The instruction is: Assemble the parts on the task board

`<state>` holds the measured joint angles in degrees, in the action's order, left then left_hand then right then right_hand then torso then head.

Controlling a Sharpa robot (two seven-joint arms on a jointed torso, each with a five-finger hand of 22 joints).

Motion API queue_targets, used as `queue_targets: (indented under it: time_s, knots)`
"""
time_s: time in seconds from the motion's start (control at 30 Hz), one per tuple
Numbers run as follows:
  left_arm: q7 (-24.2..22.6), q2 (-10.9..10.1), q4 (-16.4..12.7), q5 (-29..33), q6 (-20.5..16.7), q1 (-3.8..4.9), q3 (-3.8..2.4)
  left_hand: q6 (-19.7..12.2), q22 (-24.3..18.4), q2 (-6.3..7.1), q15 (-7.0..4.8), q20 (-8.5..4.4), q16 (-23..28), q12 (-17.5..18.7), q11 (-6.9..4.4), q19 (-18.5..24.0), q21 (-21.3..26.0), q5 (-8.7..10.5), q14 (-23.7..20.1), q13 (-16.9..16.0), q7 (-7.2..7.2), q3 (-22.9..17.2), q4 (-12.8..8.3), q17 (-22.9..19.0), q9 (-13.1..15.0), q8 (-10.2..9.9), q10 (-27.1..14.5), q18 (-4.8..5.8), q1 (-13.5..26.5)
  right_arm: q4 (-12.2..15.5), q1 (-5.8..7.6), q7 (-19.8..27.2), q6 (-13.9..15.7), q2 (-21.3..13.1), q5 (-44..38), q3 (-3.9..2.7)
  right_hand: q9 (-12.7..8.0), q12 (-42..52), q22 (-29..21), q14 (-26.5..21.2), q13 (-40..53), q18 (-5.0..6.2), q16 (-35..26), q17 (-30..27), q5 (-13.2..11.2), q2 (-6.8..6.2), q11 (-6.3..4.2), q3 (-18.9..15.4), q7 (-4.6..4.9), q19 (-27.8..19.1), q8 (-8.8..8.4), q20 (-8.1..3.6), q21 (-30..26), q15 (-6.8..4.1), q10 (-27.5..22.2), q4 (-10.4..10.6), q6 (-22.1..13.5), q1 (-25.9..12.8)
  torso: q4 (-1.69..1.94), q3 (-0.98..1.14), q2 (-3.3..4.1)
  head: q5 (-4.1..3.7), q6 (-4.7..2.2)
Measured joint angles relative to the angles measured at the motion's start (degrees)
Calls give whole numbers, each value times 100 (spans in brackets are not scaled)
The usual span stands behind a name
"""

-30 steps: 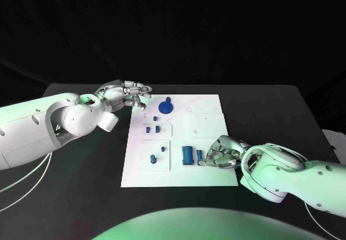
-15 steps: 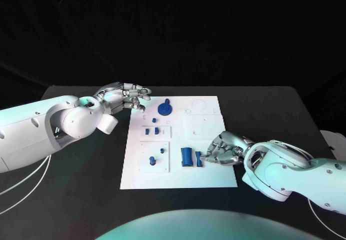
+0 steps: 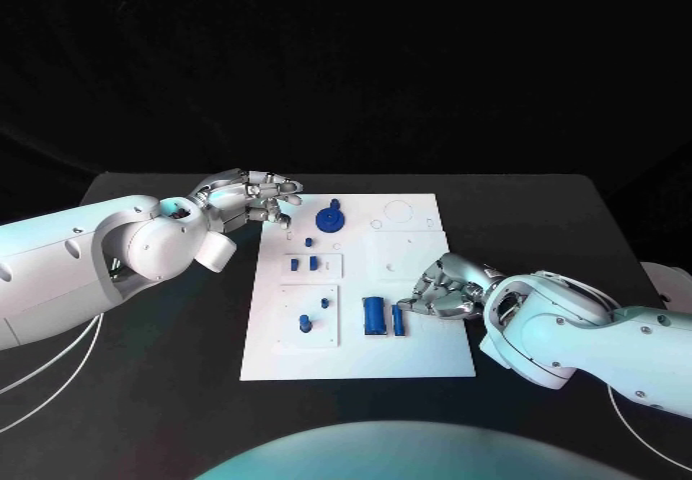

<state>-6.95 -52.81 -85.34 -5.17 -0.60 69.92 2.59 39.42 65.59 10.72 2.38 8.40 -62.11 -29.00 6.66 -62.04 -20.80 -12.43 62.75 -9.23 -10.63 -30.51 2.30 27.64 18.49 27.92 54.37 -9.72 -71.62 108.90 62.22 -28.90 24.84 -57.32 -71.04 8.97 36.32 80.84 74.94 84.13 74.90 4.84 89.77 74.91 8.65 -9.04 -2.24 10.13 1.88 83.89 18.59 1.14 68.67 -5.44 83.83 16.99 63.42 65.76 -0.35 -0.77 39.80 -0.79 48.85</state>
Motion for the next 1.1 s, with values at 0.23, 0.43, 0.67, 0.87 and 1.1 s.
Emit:
queue_targets:
  time_s: [0.23, 0.43, 0.67, 0.87, 1.1]
  knots:
    - [0, -6, -5, 0, 2, -1, 0, 0, 0, 0, 0, 0, 0, 0, 0, 0, 0, 0, 0, 0, 0, 0, 0, 0, 0, 0, 0, 0, 0, -108, -28, -16, -118, 111, -27, 2, 0, 0, -1, 0, 3, 0, 0, 0, 0, -12, 0, 0, 0, 0, 0, 0, -22, 0, 0, 0, 0, 12, 2, -1, 1, 18, 26]
    - [1, -8, -5, 0, 4, -2, 0, 0, 1, 0, 0, 0, 0, 0, 0, 0, 0, 0, 0, 0, 0, 0, 0, 0, 0, 0, 0, 0, 0, -139, -62, -47, -244, 164, -103, 5, 6, 0, -1, 0, 5, -1, 0, 0, 0, -17, 0, 0, 0, 0, 0, 0, -22, 0, 0, 0, 0, 61, -4, -3, -3, 27, 44]
    - [1, -7, -5, 0, 5, -2, 0, 0, 1, 0, 0, 0, 0, 0, 0, 0, 0, 0, 0, -1, 0, 0, -1, 0, 0, 0, 0, 0, 0, -205, -96, -114, -363, 226, -251, 6, 6, 0, -1, 0, 4, -1, 0, 0, 0, -32, 0, 1, 0, 0, 0, 0, -22, 0, 0, -1, 0, 137, -7, -2, -6, 29, 46]
    - [2, -9, -5, 0, 6, -2, 0, 0, 1, 0, 0, 0, 0, 0, 0, 0, 0, 0, 0, -1, 0, 0, 0, 0, 0, 0, 0, 0, 0, -228, -127, -163, -412, 256, -377, 6, 24, 0, -2, 0, 4, -1, 0, 0, -1, -19, 0, 17, 0, 0, 2, 0, -22, 0, 0, -17, 0, 170, -8, -2, -6, 31, 51]
    - [4, -13, -5, 0, 6, -2, 0, 0, 1, 0, 0, 0, 0, 0, 0, 0, 0, 0, 0, -1, 0, 0, -1, 0, 0, 0, 0, 0, 0, -171, -142, -185, -402, 226, -475, 4, 21, 0, -2, 0, 3, -1, 0, 0, -1, -31, 0, 17, 0, 0, 1, 0, -22, 0, 0, -17, 0, 182, -8, -1, -6, 27, 47]
